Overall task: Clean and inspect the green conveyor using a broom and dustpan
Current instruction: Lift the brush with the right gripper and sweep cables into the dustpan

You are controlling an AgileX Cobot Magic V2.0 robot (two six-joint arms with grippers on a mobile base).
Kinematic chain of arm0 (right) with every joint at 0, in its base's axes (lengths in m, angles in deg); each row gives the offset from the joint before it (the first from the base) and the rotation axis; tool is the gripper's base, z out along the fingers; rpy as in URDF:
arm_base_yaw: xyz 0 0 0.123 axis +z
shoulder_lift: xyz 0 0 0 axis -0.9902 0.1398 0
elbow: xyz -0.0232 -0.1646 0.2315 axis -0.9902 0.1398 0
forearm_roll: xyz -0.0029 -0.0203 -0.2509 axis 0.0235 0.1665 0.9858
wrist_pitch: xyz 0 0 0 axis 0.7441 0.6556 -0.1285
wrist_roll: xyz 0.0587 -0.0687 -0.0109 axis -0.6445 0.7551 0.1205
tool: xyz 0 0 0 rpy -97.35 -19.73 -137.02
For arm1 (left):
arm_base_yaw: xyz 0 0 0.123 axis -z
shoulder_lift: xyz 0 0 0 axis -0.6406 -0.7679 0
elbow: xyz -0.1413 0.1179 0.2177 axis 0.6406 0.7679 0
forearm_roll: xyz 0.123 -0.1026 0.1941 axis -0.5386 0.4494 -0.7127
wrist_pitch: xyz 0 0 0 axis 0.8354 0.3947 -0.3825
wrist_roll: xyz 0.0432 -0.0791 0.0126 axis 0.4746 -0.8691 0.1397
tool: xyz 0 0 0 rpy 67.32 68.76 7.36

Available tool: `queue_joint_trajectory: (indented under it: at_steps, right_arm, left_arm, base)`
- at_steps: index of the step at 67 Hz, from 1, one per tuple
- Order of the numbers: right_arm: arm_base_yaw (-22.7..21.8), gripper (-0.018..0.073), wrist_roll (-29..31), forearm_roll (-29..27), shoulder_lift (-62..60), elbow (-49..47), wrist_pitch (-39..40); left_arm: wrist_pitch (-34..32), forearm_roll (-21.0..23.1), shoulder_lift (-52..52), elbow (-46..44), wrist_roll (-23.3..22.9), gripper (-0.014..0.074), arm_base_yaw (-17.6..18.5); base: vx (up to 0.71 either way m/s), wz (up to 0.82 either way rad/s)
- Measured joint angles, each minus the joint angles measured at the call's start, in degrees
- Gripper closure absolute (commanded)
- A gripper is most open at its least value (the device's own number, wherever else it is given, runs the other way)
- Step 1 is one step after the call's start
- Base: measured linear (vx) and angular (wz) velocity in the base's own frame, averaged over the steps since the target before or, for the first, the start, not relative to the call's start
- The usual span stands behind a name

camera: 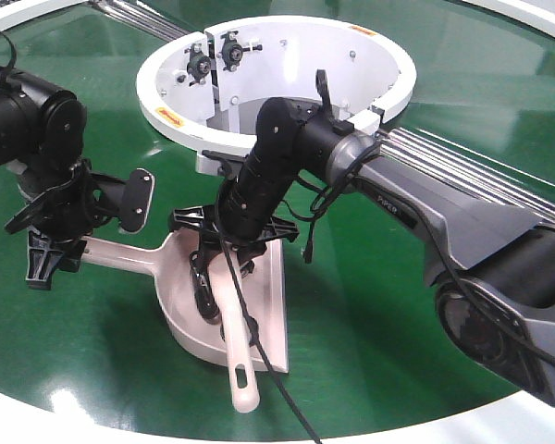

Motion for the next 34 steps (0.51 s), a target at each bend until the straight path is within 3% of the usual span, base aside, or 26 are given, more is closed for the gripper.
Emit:
queue_joint_trajectory:
  at_steps: [16, 34]
  right_arm:
    - [-0.8, 0.0561, 1.1, -1.1, -4.6, 0.0, -0.1]
    - [-5.3, 0.056, 5.5, -5.4, -11.2, 0.8, -0.3]
  left_arm:
    - [0.0, 0.0, 0.0, 0.0, 0.0, 0.0603, 0.0]
    - [0.0, 0.1, 0.0, 0.0, 0.0, 0.0603, 0.0]
  base:
    - [0.0, 0.0]
    - [0.0, 0.0]
